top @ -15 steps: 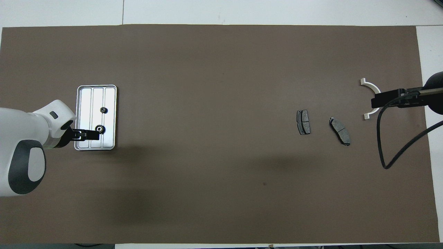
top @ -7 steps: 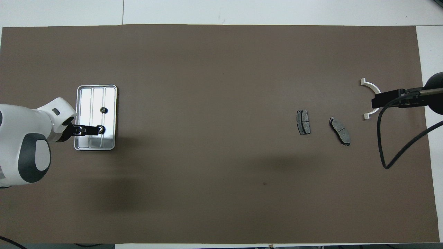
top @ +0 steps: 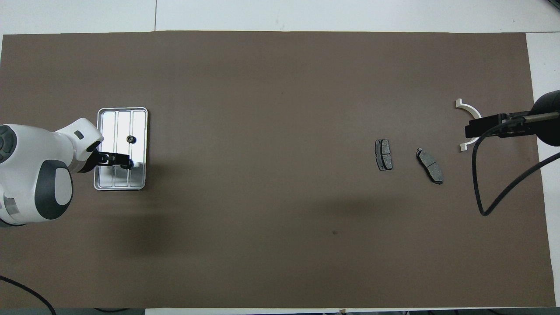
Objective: Place bearing gear from tray to pile
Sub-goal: 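Lower the left gripper into the tray and grasp a dark bearing gear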
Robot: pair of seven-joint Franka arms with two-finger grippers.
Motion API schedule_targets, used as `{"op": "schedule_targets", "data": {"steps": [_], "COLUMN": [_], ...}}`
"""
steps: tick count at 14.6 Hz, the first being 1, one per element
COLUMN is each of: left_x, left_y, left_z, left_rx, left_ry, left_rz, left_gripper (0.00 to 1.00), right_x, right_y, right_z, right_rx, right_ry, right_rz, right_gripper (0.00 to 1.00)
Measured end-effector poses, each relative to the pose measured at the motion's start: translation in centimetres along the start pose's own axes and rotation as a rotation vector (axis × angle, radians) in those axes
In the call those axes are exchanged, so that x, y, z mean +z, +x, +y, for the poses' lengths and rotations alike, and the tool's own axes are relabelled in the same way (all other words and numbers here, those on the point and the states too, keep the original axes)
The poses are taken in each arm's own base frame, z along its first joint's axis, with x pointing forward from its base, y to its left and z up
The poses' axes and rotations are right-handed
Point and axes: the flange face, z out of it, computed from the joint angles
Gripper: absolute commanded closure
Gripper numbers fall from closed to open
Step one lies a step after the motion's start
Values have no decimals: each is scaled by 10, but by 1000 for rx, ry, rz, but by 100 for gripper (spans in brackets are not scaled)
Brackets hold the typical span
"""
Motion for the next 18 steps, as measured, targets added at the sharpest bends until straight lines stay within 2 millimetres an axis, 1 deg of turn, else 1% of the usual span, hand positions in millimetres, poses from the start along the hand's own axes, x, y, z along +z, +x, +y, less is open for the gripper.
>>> {"op": "schedule_targets", "data": {"steps": [2,6,11,14,18], "left_x": [0,6,11,13,13], "left_y": [1,2,3,5,5], "left_z": [2,7,14,23,23], "left_rx": [4,12,19,25,24], "left_ry": [-1,-3,-5,-6,-6], "left_rz": [0,-5,-5,-5,-1], "left_gripper": [0,0,0,0,0], "right_x": [-2,-5,-9,-16,-20], "right_y": [-1,-2,-3,-7,-9], "right_z": [-4,-5,2,-1,-5], "right_rx": [1,2,14,10,3], "right_ry": [30,38,37,38,38], "right_rz": [2,6,14,27,32], "right_gripper": [0,0,0,0,0]}}
